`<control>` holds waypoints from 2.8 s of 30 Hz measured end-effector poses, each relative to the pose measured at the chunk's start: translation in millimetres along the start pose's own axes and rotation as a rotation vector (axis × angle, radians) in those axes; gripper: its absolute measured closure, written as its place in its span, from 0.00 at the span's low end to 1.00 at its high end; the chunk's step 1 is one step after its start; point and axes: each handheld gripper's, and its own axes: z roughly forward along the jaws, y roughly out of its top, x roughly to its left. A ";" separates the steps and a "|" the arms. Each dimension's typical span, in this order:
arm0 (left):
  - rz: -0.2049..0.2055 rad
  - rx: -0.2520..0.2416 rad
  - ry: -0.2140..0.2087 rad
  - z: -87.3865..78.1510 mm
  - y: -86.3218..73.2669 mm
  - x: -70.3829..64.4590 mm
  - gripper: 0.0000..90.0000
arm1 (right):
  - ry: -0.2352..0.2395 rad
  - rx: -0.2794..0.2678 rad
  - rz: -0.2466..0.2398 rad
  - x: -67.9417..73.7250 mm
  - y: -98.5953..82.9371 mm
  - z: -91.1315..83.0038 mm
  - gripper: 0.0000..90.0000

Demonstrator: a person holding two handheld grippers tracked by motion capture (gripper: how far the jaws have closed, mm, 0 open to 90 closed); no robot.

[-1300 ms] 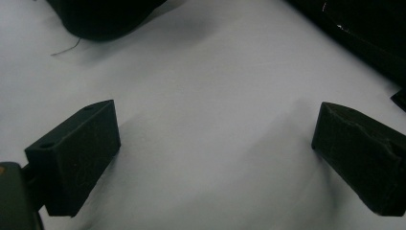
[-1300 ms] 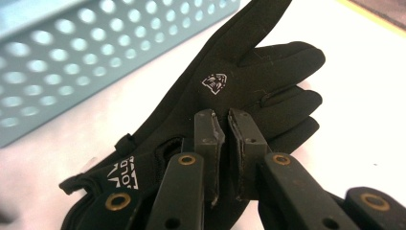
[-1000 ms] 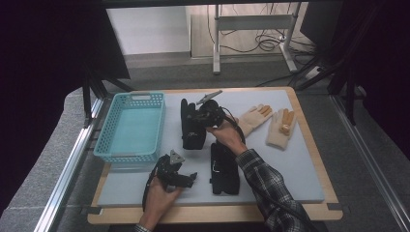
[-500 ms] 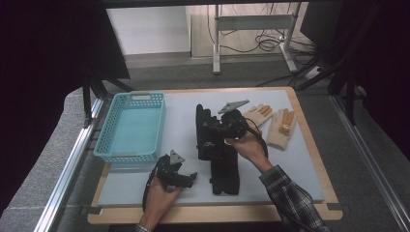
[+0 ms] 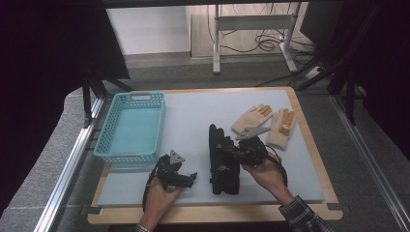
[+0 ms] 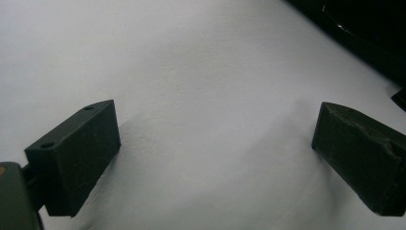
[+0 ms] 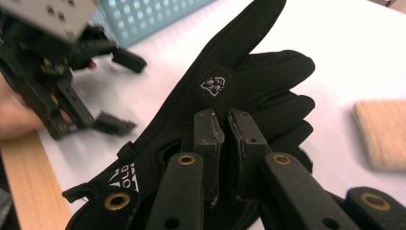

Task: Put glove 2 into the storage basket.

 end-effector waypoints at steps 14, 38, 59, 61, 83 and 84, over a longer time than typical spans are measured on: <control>0.004 0.006 0.001 -0.5 0.0 0.3 0.03 | -0.048 0.037 0.018 3.3 -42.2 38.7 0.68; 0.009 0.003 0.003 -3.6 -1.9 -1.4 0.05 | 0.031 0.064 0.035 -9.9 -97.4 6.7 0.95; 0.011 0.021 0.005 -20.6 -20.7 22.9 0.01 | 0.075 0.036 -0.030 29.6 -65.8 65.2 0.93; 0.010 0.020 0.005 -20.5 -20.8 23.0 0.01 | 0.065 0.032 -0.038 31.4 -61.3 71.2 0.93; 0.003 0.019 -0.001 -19.9 -21.0 23.6 0.00 | -0.088 -0.023 0.033 -22.7 -83.2 9.5 0.40; 0.003 0.020 -0.001 -19.8 -20.9 23.7 0.00 | -0.103 -0.021 0.046 -27.7 -85.7 6.2 0.37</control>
